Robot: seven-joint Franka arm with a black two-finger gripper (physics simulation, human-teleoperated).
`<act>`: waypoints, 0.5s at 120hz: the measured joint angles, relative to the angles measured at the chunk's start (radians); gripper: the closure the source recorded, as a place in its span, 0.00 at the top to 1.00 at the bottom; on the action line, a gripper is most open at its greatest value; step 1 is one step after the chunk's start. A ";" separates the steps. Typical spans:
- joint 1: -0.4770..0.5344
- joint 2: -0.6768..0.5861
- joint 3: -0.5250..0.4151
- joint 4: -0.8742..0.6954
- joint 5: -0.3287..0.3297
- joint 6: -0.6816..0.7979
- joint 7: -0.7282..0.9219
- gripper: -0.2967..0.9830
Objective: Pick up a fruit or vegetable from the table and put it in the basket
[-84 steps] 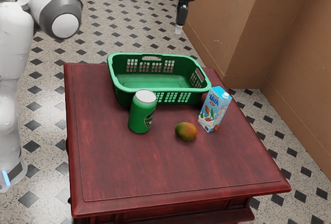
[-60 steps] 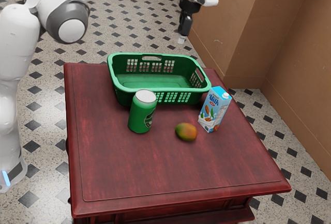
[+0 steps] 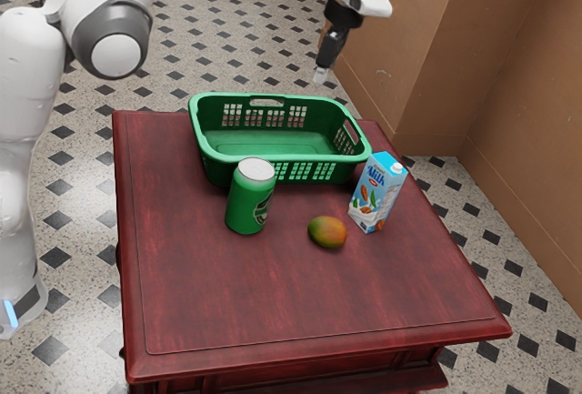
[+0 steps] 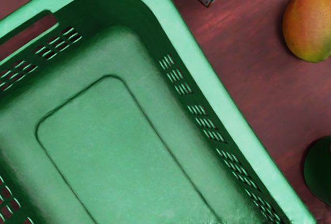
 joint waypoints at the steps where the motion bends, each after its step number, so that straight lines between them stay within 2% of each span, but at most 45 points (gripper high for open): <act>1: -0.002 0.001 0.000 -0.003 -0.001 0.001 0.006 0.77; 6: -0.021 -0.004 -0.002 -0.050 -0.003 0.017 0.037 0.77; 17: -0.062 -0.164 -0.059 -0.382 -0.001 0.131 0.098 0.77; 25: -0.070 -0.231 -0.106 -0.515 0.001 0.207 0.135 0.77; 45: -0.034 -0.258 -0.266 -0.587 0.004 0.341 0.192 0.77; 60: -0.063 -0.251 -0.321 -0.604 0.006 0.408 0.211 0.77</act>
